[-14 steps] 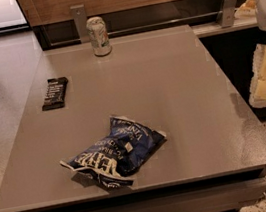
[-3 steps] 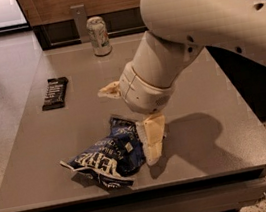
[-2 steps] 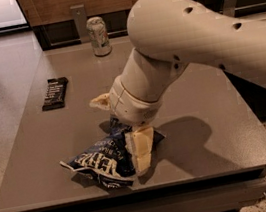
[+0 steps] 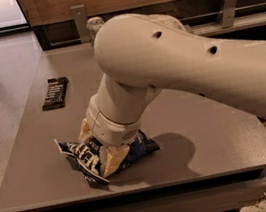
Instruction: Move blue chip bag near 7up can
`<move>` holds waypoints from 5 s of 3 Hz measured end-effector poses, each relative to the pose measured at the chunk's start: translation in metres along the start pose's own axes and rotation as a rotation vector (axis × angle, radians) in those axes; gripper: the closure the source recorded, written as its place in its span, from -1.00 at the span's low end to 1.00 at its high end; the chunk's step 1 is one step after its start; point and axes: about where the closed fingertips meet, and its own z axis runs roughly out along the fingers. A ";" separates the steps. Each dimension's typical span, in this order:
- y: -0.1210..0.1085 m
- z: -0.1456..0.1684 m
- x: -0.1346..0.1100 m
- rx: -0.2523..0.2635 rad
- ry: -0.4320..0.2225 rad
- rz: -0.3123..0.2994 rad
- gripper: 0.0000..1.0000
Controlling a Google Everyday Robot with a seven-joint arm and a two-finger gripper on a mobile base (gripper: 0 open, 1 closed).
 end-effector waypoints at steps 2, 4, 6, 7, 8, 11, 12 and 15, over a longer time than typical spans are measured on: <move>0.000 -0.001 -0.003 0.001 0.003 -0.005 0.82; 0.000 -0.001 -0.004 0.002 0.004 -0.008 1.00; -0.029 -0.079 0.036 0.060 0.075 -0.033 1.00; -0.048 -0.125 0.053 0.129 0.132 -0.047 1.00; -0.066 -0.160 0.074 0.220 0.193 -0.069 1.00; -0.162 -0.210 0.150 0.493 0.266 -0.104 1.00; -0.170 -0.210 0.155 0.489 0.262 -0.106 1.00; -0.255 -0.214 0.234 0.551 0.252 -0.109 1.00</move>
Offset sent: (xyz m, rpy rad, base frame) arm -0.0010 0.0007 0.0007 -0.0009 -0.0024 0.0019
